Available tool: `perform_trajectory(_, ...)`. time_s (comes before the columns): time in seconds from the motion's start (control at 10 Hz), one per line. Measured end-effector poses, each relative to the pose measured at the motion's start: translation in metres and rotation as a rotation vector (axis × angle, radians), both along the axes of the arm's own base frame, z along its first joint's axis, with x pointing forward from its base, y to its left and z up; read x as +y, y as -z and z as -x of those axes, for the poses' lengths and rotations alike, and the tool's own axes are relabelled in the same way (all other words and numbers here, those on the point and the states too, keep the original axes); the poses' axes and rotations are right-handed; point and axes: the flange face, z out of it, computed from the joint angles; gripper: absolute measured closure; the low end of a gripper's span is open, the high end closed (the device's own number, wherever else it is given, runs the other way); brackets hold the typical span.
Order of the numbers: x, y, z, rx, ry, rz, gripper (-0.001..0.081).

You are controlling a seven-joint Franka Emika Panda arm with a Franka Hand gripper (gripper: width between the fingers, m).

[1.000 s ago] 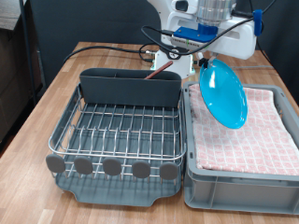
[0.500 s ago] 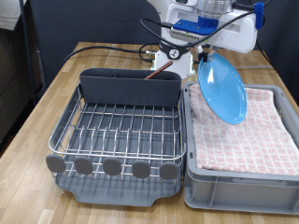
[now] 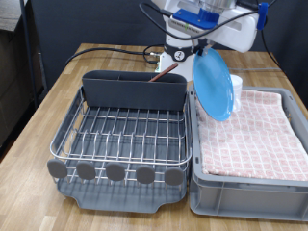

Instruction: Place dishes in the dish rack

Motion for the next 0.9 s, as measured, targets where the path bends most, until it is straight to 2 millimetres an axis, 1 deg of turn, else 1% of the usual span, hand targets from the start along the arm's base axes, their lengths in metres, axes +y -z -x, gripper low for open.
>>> perform_trajectory(0.2, -0.027, -0.021, -0.003, 0.005, -0.055, 0.079, 0.0781)
perform_trajectory(0.5, -0.076, -0.045, -0.008, 0.054, -0.157, 0.205, 0.0781)
perform_trajectory(0.7, -0.111, -0.056, -0.012, 0.064, -0.243, 0.212, 0.0781)
perform_trajectory(0.8, -0.117, -0.057, -0.014, 0.07, -0.278, 0.206, 0.0781)
perform_trajectory(0.9, -0.117, -0.057, -0.014, 0.07, -0.268, 0.207, 0.0781)
